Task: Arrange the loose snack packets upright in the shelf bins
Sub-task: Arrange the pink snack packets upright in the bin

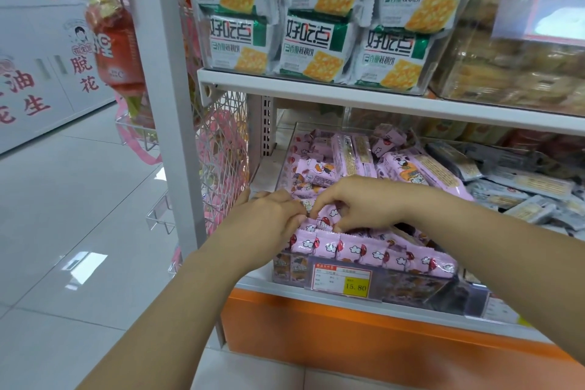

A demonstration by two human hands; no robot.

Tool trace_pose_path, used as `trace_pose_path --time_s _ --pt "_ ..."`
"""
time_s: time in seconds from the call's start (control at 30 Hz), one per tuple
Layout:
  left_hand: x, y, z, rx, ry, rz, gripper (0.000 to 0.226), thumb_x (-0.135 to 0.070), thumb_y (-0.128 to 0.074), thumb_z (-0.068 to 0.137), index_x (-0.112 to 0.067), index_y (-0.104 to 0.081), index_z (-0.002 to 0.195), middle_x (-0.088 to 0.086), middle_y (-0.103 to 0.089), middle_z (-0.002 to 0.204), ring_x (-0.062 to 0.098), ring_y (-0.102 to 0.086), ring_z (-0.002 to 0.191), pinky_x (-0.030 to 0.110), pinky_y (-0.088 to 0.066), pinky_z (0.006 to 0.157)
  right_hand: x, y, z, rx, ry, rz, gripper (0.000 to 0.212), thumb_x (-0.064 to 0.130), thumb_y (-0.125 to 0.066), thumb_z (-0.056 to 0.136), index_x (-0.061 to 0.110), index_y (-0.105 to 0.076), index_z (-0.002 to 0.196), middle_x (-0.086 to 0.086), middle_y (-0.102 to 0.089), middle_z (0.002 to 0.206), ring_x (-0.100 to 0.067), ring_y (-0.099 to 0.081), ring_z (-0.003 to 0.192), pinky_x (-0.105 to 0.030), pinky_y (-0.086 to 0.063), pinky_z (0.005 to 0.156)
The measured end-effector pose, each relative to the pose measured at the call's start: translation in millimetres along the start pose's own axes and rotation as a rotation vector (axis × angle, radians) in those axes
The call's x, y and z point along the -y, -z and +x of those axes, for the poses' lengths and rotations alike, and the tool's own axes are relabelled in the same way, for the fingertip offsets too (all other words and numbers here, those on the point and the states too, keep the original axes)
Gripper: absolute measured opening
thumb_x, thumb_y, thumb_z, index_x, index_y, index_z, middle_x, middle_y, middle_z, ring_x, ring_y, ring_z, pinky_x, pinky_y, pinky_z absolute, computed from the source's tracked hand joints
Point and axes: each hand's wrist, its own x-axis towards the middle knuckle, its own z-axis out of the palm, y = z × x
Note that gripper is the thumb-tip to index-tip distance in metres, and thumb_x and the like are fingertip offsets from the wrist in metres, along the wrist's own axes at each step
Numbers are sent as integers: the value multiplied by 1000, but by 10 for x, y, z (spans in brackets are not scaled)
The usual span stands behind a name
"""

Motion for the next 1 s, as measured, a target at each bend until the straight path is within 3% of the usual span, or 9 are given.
trace_pose_path --time_s 0.03,0.1,0.3,0.43,0.53,0.7,0.8,0.93,1.0 --pt "-1 0 1 -2 -1 0 35 -40 -30 102 -34 -54 127 -10 -52 125 15 -47 120 47 -19 114 1 -3 8 -13 3 -7 40 11 -65 88 18 -58 126 30 -47 41 15 -45 44 -5 -34 47" --pt "-1 -4 4 -8 -3 4 36 -41 -30 102 -34 -54 128 -10 -52 125 15 -47 121 46 -21 113 -1 -24 26 -68 12 -35 42 15 -68 86 18 -58 126 18 -50 45 15 -46 49 -5 -34 49" --pt "1 -12 -3 -14 0 -1 35 -40 -29 102 -34 -56 124 -10 -54 119 16 -47 119 46 -21 113 -45 -151 70 -263 -11 -199 36 26 -68 86 18 -58 120 7 -42 65 -9 -40 61 -16 -24 47" --pt "6 -11 0 -8 4 -6 36 -40 -29 102 -33 -55 126 -10 -53 122 16 -46 120 45 -20 113 -52 -199 96 -309 -23 -206 33 26 -66 88 18 -57 119 -2 -53 74 -17 -51 69 -29 -32 55" --pt "3 -3 1 -3 0 -11 36 -39 -29 102 -33 -55 126 -10 -53 122 16 -47 120 43 -20 113 -60 -256 76 -337 -38 -162 37 26 -66 88 21 -56 123 -10 -63 83 -23 -60 74 -32 -47 64" --pt "26 20 -24 -17 -18 -29 34 -38 -31 102 -36 -55 126 -13 -54 119 15 -50 115 42 -23 112 -24 -149 -22 -442 -72 13 46 25 -65 88 20 -53 132 14 -44 59 0 -44 56 -22 -36 56" --pt "55 22 -29 -58 -47 -73 32 -32 -36 102 -34 -56 126 -13 -58 117 14 -54 108 37 -30 106 -1 -115 -41 -482 -56 39 49 27 -64 89 19 -49 136 12 -46 62 -8 -50 61 -24 -37 66" --pt "85 31 -30 -105 -77 -132 32 -20 -41 101 -27 -58 127 -7 -62 118 17 -58 105 27 -38 90 47 -7 -70 -547 -44 25 46 28 -62 90 20 -50 134 -4 -65 85 -18 -59 76 -30 -48 76" --pt "95 37 -31 -118 -73 -164 33 -17 -41 101 -26 -58 128 -7 -62 122 16 -58 106 27 -43 87 68 22 -33 -602 -18 62 43 29 -63 89 19 -53 130 1 -59 72 -22 -63 74 -33 -51 75"
